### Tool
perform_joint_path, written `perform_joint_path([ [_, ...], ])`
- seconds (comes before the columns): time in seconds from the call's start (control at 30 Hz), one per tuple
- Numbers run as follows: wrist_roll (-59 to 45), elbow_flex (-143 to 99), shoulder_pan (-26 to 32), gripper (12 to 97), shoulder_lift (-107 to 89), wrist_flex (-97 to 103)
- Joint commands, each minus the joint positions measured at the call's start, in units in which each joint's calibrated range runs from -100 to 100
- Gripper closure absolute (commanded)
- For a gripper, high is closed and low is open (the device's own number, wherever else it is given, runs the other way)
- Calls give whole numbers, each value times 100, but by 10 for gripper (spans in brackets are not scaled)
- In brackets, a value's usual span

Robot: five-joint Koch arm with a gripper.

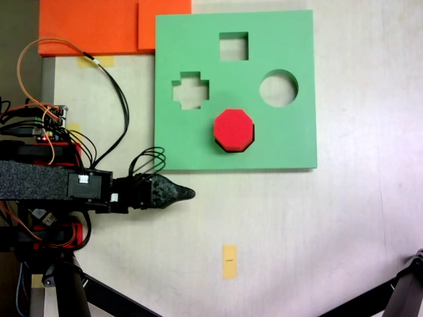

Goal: Put the octagonal pillar block into the corresponding hole

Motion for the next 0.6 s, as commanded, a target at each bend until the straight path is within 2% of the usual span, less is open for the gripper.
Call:
perform_joint_path([
  [0.0, -107, -772, -5, 393, -41, -277],
  [0.13, -230, -921, 10, 415, -41, 243],
  [0.23, -234, -921, 24, 472, -41, 647],
  [0.3, -230, -921, 20, 536, -41, 715],
  [0.33, -230, -921, 20, 608, -41, 734],
  [0.37, -230, -921, 0, 625, -41, 744],
  [0.57, -230, -921, -10, 601, -41, 907],
])
